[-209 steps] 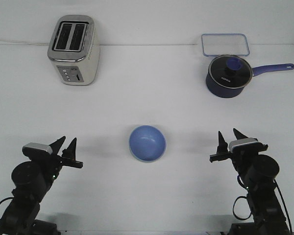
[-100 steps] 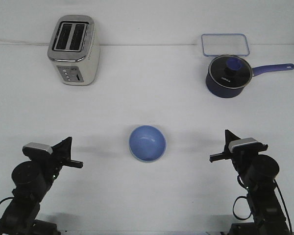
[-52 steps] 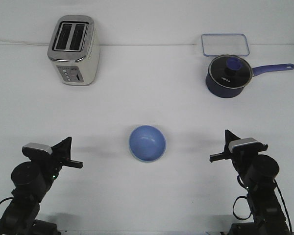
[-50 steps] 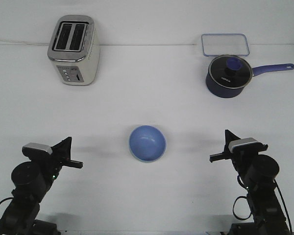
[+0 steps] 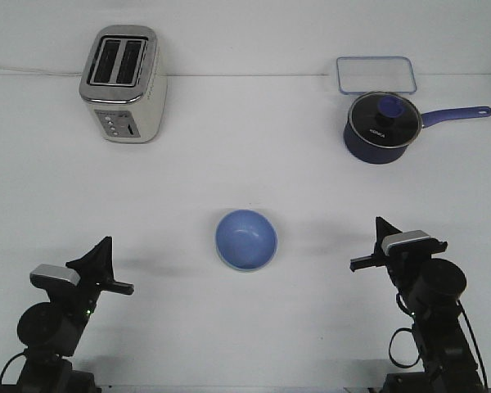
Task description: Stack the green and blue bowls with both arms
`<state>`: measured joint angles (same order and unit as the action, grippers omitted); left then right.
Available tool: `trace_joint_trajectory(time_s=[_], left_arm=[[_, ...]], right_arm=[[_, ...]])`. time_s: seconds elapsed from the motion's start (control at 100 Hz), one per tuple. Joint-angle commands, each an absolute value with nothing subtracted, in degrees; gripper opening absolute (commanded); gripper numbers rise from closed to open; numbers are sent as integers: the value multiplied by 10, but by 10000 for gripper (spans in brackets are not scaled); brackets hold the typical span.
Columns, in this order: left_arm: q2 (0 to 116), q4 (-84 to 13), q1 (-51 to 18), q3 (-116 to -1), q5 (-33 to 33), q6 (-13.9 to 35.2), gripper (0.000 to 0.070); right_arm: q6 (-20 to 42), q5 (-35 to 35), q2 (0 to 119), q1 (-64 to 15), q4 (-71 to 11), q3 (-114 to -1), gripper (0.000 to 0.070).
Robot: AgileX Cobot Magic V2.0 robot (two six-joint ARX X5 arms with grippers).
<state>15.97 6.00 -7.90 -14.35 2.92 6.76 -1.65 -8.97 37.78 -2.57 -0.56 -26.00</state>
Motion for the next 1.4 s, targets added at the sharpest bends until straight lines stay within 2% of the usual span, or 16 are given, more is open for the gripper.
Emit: trace_joint_trajectory(time_s=[0.0, 0.41, 1.39], left_arm=[[136, 70, -73, -129, 27, 61, 10], [1, 45, -37, -50, 27, 61, 10], [2, 104, -33, -8, 27, 67, 10]], right_arm=[[-11, -90, 379, -27, 1, -266, 4], [-11, -90, 379, -27, 0, -266, 4], [-11, -90, 379, -27, 1, -266, 4]])
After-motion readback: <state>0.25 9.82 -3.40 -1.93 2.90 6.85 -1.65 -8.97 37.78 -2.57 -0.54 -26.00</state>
